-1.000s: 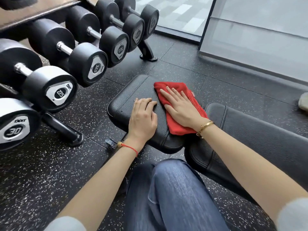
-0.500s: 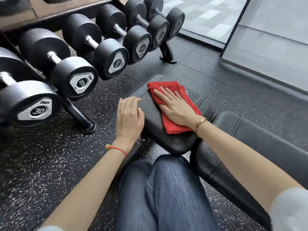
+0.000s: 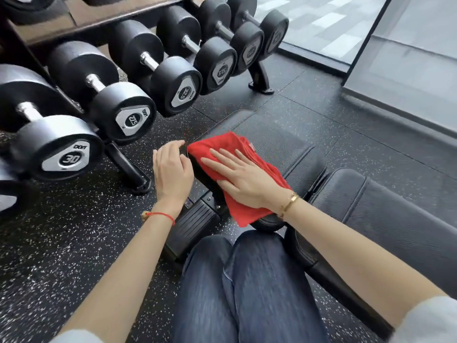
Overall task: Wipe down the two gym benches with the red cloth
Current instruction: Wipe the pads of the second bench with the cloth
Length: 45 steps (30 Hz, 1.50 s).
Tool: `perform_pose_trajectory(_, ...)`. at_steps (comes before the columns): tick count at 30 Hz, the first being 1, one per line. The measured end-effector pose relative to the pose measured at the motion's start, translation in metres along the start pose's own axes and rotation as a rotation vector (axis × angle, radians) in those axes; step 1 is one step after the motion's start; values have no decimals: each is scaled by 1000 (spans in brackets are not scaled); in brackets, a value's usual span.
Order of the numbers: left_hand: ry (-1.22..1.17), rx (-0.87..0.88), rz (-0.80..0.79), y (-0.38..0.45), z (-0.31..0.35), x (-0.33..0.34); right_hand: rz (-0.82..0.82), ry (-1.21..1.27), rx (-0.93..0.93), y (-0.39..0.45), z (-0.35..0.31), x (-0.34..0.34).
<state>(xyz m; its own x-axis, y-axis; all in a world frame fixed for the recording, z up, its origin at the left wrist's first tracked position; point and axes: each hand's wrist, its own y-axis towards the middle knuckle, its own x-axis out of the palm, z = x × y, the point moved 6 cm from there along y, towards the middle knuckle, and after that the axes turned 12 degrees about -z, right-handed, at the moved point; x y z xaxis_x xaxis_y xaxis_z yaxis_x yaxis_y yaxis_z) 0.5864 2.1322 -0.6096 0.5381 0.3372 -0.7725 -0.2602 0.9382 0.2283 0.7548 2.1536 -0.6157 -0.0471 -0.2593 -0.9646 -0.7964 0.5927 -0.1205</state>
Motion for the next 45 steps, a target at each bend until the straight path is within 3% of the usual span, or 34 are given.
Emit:
perform_pose_trajectory(6,-18,65,-46,2,16,3,60,115,376,15,68,-26)
perform_pose_trajectory(8,-15,89,-67,3,26,7,52,111,385,17,59,-24)
perform_pose_trajectory(13,1,160,-105,13,56,27,47,50,192,-50,19,2)
perform_pose_trajectory(17,34,245,-158,21,76,50,122,91,400,-76,61,-3)
perform_pose_trajectory(22,97,204,-146,19,79,68,115,142,608,-35,119,-27)
perform_pose_trajectory(26,105,193,-119,19,77,68,78,130,536,-13,110,-30)
perform_pose_trajectory(31,95,206,-110,18,76,68,68,65,350,-70,75,-10)
perform_pose_trajectory(35,111,210,-116,18,76,68,88,130,462,-99,96,-6)
perform_pose_trajectory(40,125,188,-118,16,76,69,104,136,599,-50,133,-24)
perform_pose_trajectory(45,127,181,-109,17,77,68,47,124,493,-22,119,-28)
